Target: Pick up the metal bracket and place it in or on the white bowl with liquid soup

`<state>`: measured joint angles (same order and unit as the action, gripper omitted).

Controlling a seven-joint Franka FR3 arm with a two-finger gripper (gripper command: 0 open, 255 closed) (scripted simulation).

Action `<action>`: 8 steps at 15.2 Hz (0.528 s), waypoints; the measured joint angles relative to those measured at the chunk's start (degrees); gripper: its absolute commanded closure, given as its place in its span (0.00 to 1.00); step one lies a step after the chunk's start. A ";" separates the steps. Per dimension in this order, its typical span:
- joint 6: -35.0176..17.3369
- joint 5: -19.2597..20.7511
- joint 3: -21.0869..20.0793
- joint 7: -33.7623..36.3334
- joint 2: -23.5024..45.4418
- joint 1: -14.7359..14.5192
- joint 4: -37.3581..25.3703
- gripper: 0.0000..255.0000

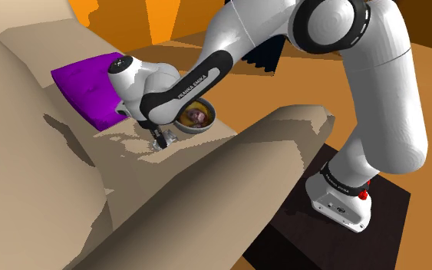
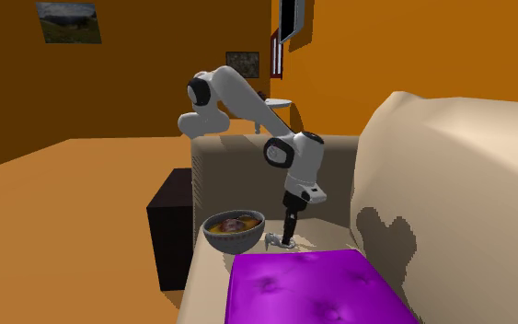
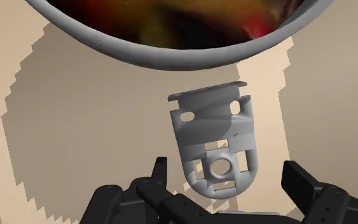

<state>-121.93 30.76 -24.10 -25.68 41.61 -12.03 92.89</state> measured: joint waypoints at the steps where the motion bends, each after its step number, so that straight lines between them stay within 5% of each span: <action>1: -0.43 0.36 0.21 -0.17 0.66 -0.08 -0.21 0.00; 8: -2.31 1.29 0.86 -0.04 2.06 -0.02 0.32 0.00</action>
<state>-124.24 32.05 -23.24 -25.72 43.67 -12.05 93.21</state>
